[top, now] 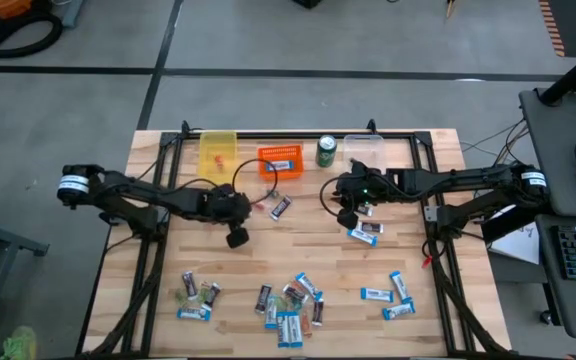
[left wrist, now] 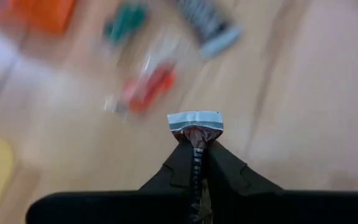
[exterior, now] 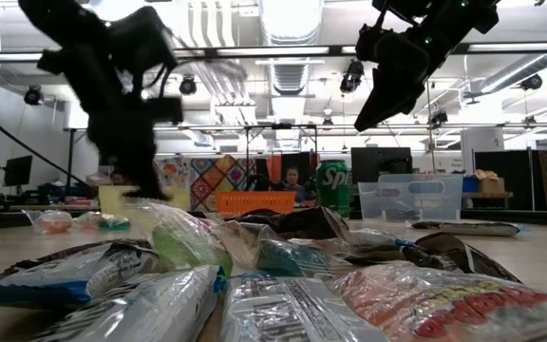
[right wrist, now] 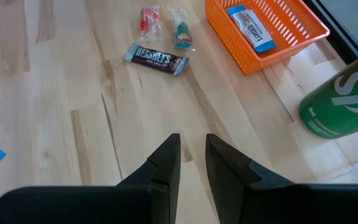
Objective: Organize candy in baskets
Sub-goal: Put the brown chocolate into the transparent bin
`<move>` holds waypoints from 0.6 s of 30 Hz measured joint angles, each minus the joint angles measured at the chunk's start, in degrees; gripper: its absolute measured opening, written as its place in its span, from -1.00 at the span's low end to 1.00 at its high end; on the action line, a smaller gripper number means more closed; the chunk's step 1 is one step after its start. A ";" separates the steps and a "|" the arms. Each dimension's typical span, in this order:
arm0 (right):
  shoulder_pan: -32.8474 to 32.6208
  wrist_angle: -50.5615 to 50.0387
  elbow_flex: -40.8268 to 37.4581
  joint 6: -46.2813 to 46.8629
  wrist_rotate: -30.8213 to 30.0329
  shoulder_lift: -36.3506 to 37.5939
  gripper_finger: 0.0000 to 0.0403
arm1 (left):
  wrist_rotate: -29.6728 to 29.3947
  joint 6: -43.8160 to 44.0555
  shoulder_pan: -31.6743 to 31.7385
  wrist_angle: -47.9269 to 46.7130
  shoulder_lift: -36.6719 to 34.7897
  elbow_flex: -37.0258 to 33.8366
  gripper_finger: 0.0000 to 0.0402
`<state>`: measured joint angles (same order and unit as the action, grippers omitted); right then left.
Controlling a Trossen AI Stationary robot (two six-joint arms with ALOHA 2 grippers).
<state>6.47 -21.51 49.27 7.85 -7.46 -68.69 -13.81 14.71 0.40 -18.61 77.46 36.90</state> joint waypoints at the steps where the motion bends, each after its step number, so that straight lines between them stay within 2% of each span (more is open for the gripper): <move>1: -0.16 0.05 -0.01 -0.06 0.00 0.00 -0.68 | 0.79 -1.41 -0.02 1.29 -0.55 0.70 -0.99; 4: -0.80 2.70 -0.43 -0.53 0.00 0.00 -0.68 | 6.33 -7.45 -0.10 10.61 -2.80 1.23 -0.99; 7: -2.12 7.81 -1.76 -2.75 0.18 0.00 -0.68 | 14.30 -12.77 -0.10 27.16 -4.89 -0.25 -0.99; 9: -3.28 12.46 -2.97 -4.66 0.18 0.00 -0.68 | 17.39 -14.16 -0.14 37.10 -5.19 -1.64 -0.99; 13: -5.71 24.77 -6.13 -8.08 0.19 -0.05 -0.68 | 17.69 -14.60 -0.13 50.69 -4.35 -2.97 -0.99; 18: -8.79 41.06 -9.31 -11.76 0.19 -1.66 -0.63 | 14.80 -12.53 -0.10 63.30 0.88 -3.44 -0.99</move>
<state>-2.32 19.55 39.97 -3.91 -7.27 -70.34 0.99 2.18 0.30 44.68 78.34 33.45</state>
